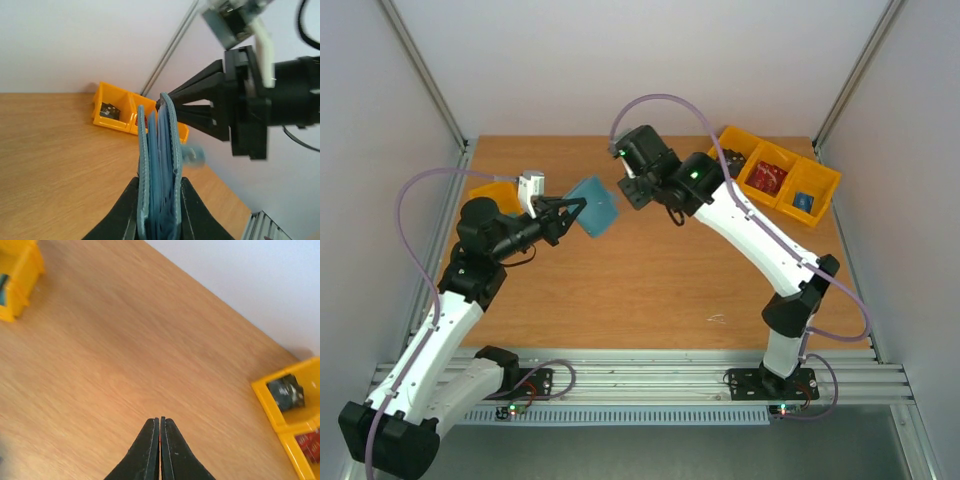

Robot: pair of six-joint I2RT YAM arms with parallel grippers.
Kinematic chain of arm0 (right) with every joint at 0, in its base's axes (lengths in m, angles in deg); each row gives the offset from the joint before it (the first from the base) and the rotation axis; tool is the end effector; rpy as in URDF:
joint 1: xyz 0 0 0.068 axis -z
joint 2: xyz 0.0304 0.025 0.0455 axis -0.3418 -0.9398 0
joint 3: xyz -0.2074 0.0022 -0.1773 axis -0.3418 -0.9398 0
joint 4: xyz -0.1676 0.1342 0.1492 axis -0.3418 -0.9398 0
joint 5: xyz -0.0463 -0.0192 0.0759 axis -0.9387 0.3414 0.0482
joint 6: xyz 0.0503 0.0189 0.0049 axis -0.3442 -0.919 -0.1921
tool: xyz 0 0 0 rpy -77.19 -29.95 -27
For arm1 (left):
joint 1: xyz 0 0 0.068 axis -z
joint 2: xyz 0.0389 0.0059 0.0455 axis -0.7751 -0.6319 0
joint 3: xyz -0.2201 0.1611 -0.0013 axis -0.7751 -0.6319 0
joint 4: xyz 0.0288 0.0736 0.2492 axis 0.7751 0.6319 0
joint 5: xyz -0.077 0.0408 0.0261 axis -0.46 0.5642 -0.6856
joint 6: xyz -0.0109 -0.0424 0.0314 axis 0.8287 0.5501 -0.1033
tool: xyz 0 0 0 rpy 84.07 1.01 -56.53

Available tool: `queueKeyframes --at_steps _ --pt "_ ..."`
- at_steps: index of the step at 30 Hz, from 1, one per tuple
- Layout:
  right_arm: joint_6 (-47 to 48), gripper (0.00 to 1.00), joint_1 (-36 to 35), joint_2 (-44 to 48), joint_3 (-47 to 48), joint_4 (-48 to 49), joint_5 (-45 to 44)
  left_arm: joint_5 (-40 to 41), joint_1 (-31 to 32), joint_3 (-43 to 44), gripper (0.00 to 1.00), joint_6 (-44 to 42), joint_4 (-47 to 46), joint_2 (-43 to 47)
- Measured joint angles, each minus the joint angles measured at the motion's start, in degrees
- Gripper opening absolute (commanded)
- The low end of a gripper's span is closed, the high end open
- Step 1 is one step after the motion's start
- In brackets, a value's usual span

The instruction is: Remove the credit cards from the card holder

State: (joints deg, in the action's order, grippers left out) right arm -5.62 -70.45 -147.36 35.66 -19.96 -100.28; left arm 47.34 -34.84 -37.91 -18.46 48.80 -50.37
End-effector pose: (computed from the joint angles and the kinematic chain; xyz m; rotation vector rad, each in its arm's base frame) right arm 0.2516 0.2845 0.4271 -1.3009 1.8867 -0.2338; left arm 0.1884 -0.0749 0.3555 0.3343 1.7000 -1.0414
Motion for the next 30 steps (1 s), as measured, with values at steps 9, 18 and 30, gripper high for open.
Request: queueKeyframes --at_steps 9,18,30 --pt "6.8 0.27 7.4 9.7 -10.2 -1.6 12.7 -6.9 0.0 -0.3 0.00 -4.6 0.0 0.3" --pt "8.2 0.45 7.3 21.3 -20.7 2.5 37.8 -5.9 0.0 0.6 0.00 -6.1 0.4 -0.3" --pt "2.4 0.32 8.2 20.0 -27.1 17.5 44.6 -15.4 0.0 3.1 0.00 -8.3 -1.0 -1.7"
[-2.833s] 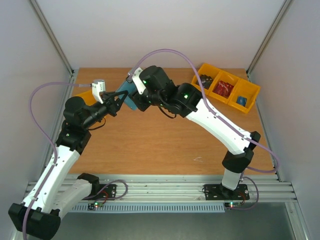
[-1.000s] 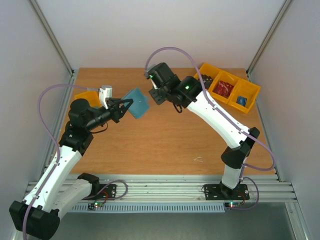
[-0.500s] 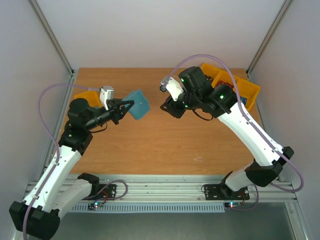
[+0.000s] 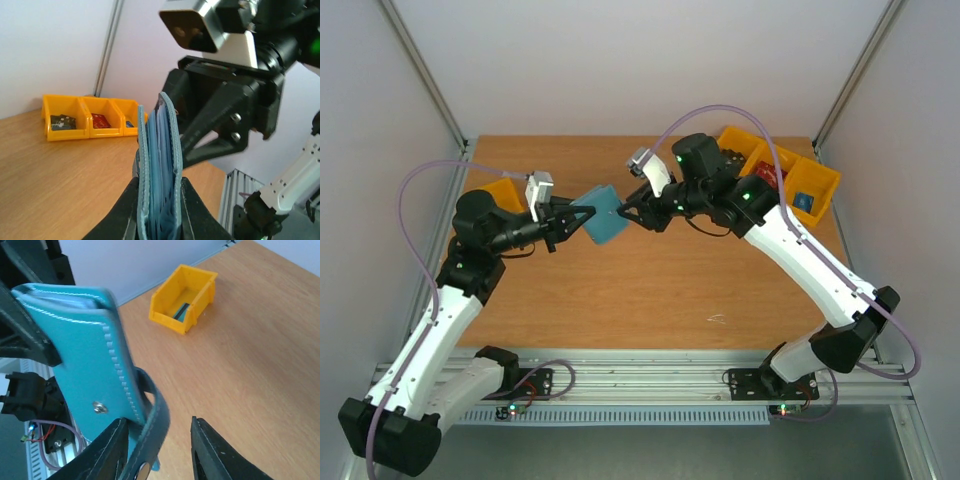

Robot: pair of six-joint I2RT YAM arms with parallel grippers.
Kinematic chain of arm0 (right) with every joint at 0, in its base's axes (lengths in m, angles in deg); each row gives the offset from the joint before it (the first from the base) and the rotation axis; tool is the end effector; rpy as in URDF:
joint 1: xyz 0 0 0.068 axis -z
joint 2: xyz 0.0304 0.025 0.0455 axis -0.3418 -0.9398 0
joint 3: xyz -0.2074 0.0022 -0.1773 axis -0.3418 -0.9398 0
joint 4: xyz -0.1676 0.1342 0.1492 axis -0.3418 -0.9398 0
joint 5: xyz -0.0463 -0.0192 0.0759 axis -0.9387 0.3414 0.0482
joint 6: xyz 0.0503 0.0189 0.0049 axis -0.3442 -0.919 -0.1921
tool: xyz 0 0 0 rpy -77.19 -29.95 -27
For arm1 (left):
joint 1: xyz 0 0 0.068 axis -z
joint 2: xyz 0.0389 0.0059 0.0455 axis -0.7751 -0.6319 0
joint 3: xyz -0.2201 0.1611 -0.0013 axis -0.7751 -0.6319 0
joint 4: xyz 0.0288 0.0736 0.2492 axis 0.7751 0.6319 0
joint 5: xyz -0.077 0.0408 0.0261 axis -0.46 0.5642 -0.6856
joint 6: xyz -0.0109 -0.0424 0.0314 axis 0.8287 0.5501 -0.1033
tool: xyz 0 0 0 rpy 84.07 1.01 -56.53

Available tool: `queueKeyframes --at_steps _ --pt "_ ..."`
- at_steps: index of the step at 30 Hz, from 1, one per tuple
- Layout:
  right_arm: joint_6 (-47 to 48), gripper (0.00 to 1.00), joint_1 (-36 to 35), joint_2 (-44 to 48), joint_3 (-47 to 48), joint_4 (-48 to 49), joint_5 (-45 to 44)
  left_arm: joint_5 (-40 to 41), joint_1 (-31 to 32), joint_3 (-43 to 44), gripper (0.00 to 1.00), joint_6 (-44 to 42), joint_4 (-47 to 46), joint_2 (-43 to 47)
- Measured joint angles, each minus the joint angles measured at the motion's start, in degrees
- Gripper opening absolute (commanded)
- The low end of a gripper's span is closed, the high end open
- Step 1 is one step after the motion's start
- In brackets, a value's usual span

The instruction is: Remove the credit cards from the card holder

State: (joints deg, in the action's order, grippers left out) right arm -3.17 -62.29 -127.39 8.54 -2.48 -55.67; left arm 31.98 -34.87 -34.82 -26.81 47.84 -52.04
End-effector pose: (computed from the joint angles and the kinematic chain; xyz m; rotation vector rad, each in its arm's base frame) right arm 0.2237 0.2226 0.4229 -1.4616 1.5955 0.5600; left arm 0.1851 -0.0812 0.3710 0.6811 1.5683 -1.1334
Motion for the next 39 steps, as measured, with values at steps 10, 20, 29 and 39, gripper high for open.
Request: queueKeyframes --at_steps 10,20,29,39 --pt "1.9 0.28 3.1 -0.5 2.7 -4.2 4.0 -12.0 0.0 0.9 0.00 -6.4 -0.7 0.0" --pt "6.0 0.50 3.3 -1.3 4.1 -9.8 15.8 -16.5 0.0 2.0 0.00 -7.3 -1.6 0.0" --pt "7.1 0.40 2.8 -3.2 7.1 -14.2 21.3 -19.3 0.9 2.4 0.00 -9.0 -0.7 0.7" --pt "7.0 0.01 0.6 -3.5 7.6 -13.7 24.6 -18.7 2.4 2.4 0.00 -10.6 -0.2 1.2"
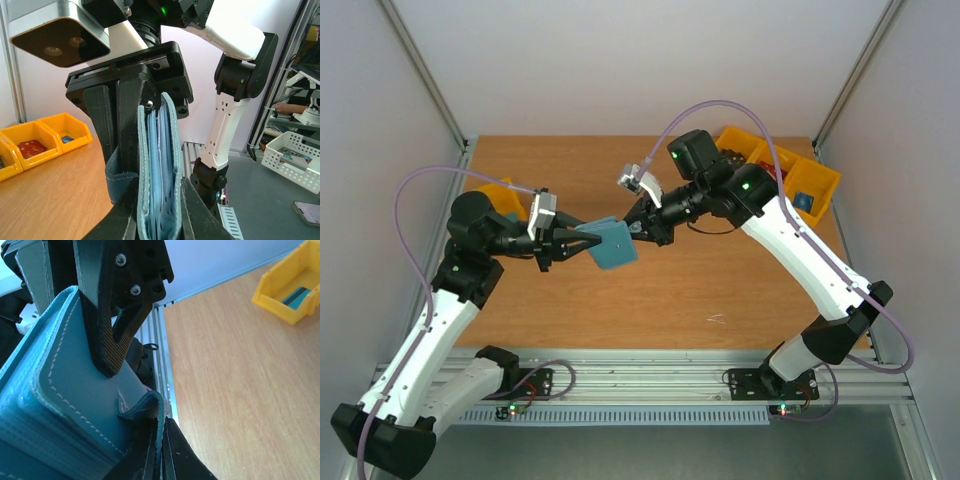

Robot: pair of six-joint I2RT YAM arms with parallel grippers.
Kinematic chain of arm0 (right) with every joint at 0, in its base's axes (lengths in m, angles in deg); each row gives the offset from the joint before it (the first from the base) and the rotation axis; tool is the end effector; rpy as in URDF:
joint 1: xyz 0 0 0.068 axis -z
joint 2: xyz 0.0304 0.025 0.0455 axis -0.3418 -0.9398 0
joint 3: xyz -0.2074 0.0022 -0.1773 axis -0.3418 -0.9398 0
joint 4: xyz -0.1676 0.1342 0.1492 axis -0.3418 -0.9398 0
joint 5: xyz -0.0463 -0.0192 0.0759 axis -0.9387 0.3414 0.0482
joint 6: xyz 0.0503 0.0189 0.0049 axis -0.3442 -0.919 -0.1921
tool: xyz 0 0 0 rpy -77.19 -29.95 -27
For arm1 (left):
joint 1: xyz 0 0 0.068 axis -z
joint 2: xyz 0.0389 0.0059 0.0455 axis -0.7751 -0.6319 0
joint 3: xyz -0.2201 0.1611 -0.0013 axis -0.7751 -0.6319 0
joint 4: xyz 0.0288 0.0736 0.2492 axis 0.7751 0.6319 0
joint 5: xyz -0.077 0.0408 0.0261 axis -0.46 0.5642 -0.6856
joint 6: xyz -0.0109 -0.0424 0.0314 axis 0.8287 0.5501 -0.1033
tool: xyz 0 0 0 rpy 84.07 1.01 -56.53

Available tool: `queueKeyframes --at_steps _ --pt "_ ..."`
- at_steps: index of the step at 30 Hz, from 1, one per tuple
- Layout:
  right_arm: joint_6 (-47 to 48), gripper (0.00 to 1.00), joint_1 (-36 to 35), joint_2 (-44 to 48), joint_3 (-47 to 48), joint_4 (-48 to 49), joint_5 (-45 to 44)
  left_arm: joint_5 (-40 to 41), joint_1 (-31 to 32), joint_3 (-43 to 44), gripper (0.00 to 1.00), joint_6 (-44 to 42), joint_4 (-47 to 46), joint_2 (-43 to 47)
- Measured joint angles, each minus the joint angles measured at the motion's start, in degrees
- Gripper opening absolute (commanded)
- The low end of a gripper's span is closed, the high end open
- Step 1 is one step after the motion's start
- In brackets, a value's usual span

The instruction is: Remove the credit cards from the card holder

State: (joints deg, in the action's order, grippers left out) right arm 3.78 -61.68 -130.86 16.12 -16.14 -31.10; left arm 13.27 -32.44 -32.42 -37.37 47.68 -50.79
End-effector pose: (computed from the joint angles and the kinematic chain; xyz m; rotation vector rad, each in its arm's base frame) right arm 0.2105 0.2229 0.4322 -1.7060 1.4224 1.0034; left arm 0.1623 -0.0888 0.3890 1.1153 1.2837 -1.2416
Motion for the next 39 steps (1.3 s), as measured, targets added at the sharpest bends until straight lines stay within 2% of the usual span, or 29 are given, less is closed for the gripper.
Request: queueKeyframes --at_steps 1,2,3,4,5,9,10,13,26,34,39 --pt "0.0 0.01 -0.1 0.0 0.0 -0.1 0.2 0.1 0.0 0.0 0.00 0.0 0.0 0.0" --pt "0.0 0.01 -0.1 0.0 0.0 -0.1 0.3 0.3 0.1 0.0 0.08 0.1 0.0 0.0" --pt "-0.1 0.01 -0.1 0.0 -0.1 0.1 0.3 0.6 0.1 0.0 0.20 0.2 0.0 0.1" --pt "-0.3 0.01 -0.1 0.1 -0.3 0.6 0.2 1.3 0.2 0.0 0.38 0.3 0.0 0.1" --pt "-0.7 0.01 -0.1 0.2 -0.7 1.4 0.0 2.1 0.2 0.0 0.48 0.3 0.0 0.2" --pt "-4.1 0.01 0.1 1.5 -3.7 4.6 -1.2 9.8 0.3 -0.2 0.69 1.4 -0.3 0.5" --pt "-5.2 0.01 0.3 1.8 -4.3 5.2 -2.1 11.8 0.3 -0.4 0.80 1.7 -0.4 0.5" --pt "-8.5 0.01 1.1 2.3 -5.0 6.4 -5.8 16.9 0.3 -1.0 0.98 3.3 -0.5 0.5" --pt "-23.7 0.01 1.4 5.4 -5.1 10.1 -20.9 28.3 0.3 -3.9 0.99 3.9 0.4 0.8" --pt "-30.1 0.01 1.4 5.1 -4.0 9.9 -25.1 24.3 0.3 -7.2 0.99 -6.4 1.6 2.0" --pt "-32.2 0.01 1.3 4.9 -2.9 10.3 -24.4 25.9 0.3 -7.5 0.99 -6.5 1.6 1.8"
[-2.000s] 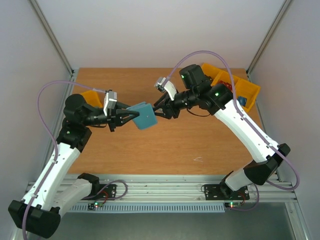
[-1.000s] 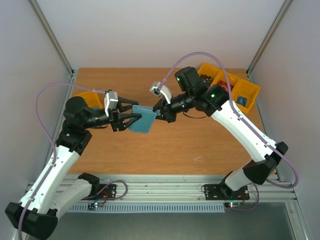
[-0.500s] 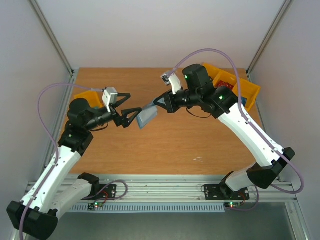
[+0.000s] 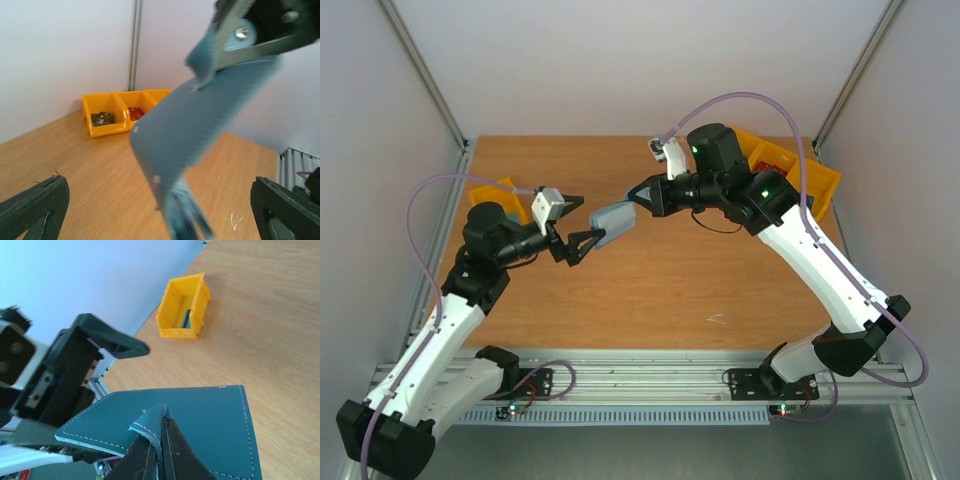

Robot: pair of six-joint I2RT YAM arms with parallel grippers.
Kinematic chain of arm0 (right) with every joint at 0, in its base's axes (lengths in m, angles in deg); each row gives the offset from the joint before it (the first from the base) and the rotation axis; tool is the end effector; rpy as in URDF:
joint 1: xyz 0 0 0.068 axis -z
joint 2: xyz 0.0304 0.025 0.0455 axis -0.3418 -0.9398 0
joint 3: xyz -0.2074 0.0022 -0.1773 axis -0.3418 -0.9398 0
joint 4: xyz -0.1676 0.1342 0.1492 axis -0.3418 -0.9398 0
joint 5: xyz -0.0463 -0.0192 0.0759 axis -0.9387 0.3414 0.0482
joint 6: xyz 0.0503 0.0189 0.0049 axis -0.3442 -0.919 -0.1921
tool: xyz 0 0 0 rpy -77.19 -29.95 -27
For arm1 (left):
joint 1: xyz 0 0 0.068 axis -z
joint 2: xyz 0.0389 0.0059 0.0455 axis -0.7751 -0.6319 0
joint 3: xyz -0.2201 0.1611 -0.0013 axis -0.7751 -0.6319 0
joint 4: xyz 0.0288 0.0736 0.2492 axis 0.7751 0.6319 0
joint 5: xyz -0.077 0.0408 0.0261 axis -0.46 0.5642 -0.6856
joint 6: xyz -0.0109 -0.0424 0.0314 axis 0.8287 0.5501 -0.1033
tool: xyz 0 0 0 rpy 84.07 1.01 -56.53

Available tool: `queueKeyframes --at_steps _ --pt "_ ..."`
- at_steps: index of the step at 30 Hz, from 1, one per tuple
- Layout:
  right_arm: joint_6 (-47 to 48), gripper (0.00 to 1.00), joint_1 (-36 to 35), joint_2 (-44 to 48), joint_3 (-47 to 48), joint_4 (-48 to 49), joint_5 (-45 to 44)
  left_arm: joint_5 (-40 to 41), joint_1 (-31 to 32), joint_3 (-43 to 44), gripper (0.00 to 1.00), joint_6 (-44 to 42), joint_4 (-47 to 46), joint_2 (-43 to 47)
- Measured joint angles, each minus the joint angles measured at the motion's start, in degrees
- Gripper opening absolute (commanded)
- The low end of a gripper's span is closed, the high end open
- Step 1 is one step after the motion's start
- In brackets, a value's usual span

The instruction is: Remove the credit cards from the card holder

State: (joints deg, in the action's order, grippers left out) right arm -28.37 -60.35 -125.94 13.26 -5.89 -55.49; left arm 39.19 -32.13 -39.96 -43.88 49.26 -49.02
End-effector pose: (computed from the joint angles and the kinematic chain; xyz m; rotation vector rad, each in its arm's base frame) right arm 0.2183 0.2042 0.4506 -1.0635 1.8923 0.7936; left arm 0.1763 -0.0851 0.3466 0.8197 1.4982 -0.8671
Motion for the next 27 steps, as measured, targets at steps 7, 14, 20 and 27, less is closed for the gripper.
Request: queueKeyframes --at_steps 7,14,20,27 --pt "0.0 0.01 -0.7 -0.5 1.1 0.3 4.2 2.0 -0.1 0.0 0.96 5.4 0.0 -3.8" --pt "0.9 0.01 -0.8 -0.7 1.9 0.2 6.3 -6.1 -0.1 0.0 0.60 7.1 -0.2 -4.6" --pt "4.0 0.02 -0.8 -0.8 3.6 -1.3 7.8 -11.6 -0.1 0.0 0.00 8.1 -0.2 -4.5" --pt "12.7 0.48 -0.9 -2.1 8.6 -8.7 6.6 -6.7 -0.1 1.5 0.00 9.2 5.5 -4.5"
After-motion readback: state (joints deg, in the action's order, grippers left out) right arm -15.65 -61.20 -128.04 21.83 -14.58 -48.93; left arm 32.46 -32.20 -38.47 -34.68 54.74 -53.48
